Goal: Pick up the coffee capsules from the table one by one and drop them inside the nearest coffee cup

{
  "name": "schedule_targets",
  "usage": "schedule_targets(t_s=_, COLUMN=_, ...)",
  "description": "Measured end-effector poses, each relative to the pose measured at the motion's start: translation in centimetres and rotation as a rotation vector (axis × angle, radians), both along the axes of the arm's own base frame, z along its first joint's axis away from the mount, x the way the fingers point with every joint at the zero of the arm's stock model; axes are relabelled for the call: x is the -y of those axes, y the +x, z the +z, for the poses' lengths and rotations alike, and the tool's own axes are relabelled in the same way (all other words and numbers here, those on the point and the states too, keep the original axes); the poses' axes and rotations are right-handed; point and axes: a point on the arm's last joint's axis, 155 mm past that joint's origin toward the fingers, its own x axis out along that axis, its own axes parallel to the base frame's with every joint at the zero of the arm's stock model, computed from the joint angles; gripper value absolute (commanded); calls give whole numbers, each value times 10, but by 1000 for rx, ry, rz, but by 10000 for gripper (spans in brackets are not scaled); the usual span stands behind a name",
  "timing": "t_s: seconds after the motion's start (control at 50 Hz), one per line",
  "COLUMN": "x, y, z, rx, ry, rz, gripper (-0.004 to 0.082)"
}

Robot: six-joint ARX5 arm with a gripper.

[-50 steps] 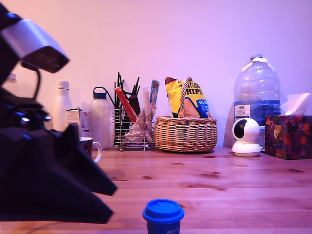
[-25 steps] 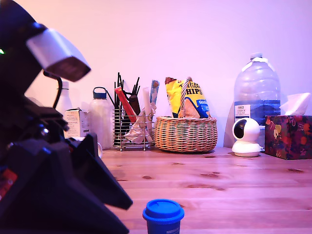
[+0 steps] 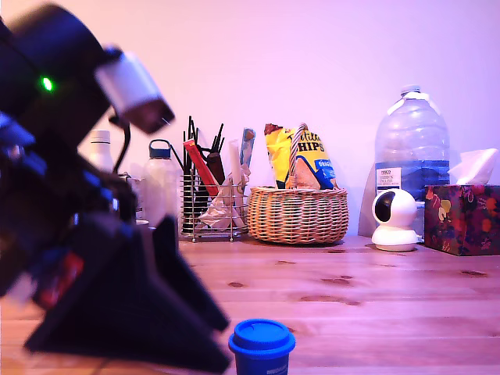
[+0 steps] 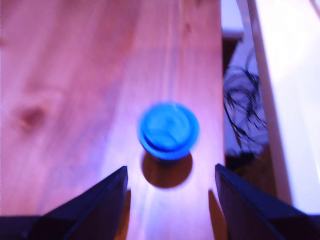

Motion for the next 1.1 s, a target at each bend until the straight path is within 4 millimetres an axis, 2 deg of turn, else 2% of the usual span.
schedule_targets(t_s=0.38, x=13, y=4, z=12, rx=2, ry=12, rz=-1, gripper=477)
schedule_targets(t_s=0.62, x=9, y=-3, z=3, rx=-32, ry=64, rz=0, gripper=478)
schedule_targets(t_s=1.1, x=34, y=2, z=-3, rx=-56, ry=110, rz=-8, gripper=478)
